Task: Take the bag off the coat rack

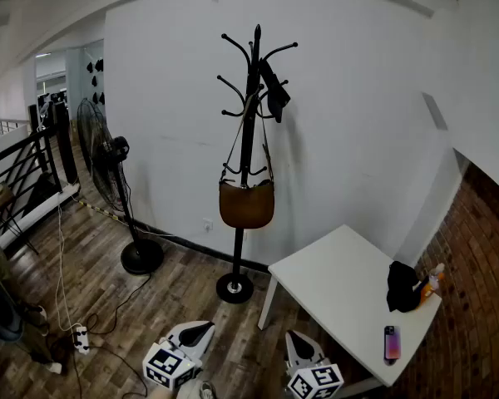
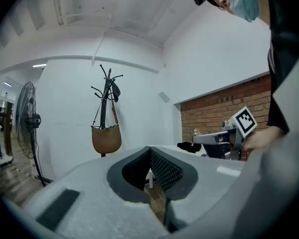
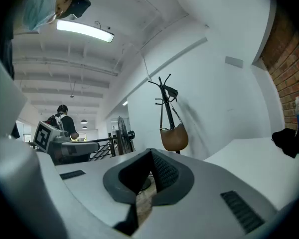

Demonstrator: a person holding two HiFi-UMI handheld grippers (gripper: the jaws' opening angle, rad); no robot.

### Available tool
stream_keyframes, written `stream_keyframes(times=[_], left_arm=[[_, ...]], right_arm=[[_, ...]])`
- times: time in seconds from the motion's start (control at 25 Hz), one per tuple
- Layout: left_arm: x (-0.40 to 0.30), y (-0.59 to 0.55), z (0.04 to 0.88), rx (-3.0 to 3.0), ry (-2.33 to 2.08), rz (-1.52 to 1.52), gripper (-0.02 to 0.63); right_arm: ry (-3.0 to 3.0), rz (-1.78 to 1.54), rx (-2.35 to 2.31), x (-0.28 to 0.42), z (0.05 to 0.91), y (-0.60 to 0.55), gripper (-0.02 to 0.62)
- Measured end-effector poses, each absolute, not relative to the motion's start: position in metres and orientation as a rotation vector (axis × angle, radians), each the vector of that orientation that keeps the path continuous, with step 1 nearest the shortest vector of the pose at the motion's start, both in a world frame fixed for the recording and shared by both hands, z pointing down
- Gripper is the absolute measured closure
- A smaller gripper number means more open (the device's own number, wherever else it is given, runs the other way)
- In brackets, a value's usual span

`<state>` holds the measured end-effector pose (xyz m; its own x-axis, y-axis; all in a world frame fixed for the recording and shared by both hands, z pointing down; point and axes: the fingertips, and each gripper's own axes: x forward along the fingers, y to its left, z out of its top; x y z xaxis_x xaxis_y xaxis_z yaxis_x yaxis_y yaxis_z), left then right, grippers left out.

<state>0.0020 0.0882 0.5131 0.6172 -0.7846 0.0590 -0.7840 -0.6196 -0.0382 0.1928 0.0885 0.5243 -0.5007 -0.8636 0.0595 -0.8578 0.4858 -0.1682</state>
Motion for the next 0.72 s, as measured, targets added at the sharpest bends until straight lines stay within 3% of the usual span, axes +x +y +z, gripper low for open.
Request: stream_keyframes(times=[0.4,0.44,0.48,0.52,0.72], left_arm=[[-0.003,0.068,0.502,-2.76,1.364,-0.033,0.595],[-0.004,0.062,0.503,-2.77,1.361,-0.022,0.56],[-0.004,0.055,0.504,-2.789,1.356,-0.011,0.473],[-0.005,0.048,0.506,-2.811,1.35,-0.004,0.45],[-0.011,0.008,0.505,-2.86,1.293,0.017,0.422]], right_arm=[[2.678,-0.206,-1.491,0.177,0.512,0.069,0.594],[2.677,-0.204,-1.503,0.176,0.513,0.064,0.594],[2.671,-0.201,-1.522,0.175,0.514,0.058,0.583],[2.663,-0.196,-1.542,0.175,0.514,0.052,0.577],[2.625,-0.183,-1.611,0.167,0.509,0.017,0.469]])
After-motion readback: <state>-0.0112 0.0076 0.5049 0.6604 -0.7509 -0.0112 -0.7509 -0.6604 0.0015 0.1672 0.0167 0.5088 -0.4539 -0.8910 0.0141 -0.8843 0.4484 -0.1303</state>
